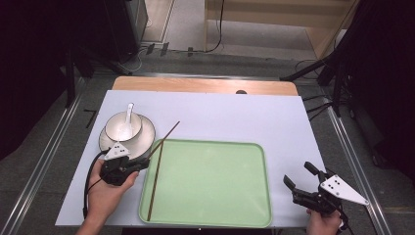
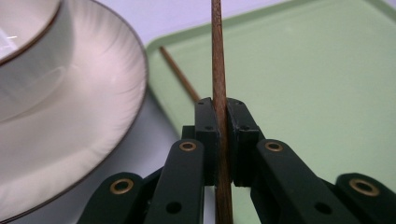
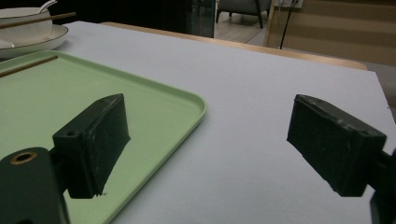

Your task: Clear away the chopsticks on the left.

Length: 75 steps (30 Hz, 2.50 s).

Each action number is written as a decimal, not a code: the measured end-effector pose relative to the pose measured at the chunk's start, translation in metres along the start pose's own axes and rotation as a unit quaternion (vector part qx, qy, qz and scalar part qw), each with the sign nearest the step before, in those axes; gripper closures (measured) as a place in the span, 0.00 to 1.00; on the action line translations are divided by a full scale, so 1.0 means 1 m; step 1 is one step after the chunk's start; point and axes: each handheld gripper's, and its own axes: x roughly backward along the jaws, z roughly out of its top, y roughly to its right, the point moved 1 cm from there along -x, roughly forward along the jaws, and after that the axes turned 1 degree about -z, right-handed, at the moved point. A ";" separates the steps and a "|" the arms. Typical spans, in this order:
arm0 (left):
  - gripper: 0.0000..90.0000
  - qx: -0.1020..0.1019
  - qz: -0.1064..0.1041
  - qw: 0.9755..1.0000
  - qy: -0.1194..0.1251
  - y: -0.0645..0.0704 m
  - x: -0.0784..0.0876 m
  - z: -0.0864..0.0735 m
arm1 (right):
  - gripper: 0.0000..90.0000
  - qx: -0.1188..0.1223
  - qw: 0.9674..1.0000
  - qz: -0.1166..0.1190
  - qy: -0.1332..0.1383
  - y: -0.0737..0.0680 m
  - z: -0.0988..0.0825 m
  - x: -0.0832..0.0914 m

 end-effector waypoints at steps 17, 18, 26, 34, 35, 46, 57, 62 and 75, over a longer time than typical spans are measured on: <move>0.94 0.027 -0.051 0.998 -0.025 0.059 -0.029 -0.016 | 0.14 0.000 1.000 -0.002 -0.001 0.000 0.000 0.000; 0.94 0.030 -0.053 0.998 -0.029 0.061 -0.032 -0.018 | 0.14 0.000 1.000 -0.002 -0.001 0.000 0.000 0.000; 0.94 0.020 -0.059 0.996 -0.059 0.081 -0.046 -0.028 | 0.14 0.000 1.000 -0.001 -0.002 0.001 0.000 0.000; 0.94 0.008 -0.032 0.997 -0.074 0.093 -0.049 -0.031 | 0.14 0.001 1.000 -0.001 0.001 0.001 0.000 0.001; 0.94 0.007 -0.032 0.997 -0.077 0.093 -0.049 -0.030 | 0.14 0.001 1.000 -0.001 0.001 0.001 0.000 0.001; 0.76 0.003 -0.055 0.997 -0.046 0.088 -0.051 -0.020 | 0.14 0.000 1.000 -0.002 0.002 0.001 0.000 0.001; 1.00 -0.044 -0.075 0.995 -0.040 0.111 -0.093 0.019 | 0.14 0.000 1.000 0.001 0.000 0.000 0.000 0.000; 1.00 -0.062 -0.065 0.994 -0.054 0.129 -0.121 0.027 | 0.14 0.000 1.000 0.001 0.000 0.000 -0.001 0.000; 1.00 -0.044 -0.002 0.997 -0.063 0.104 -0.131 0.038 | 0.14 0.008 1.000 0.005 -0.004 -0.002 -0.001 -0.001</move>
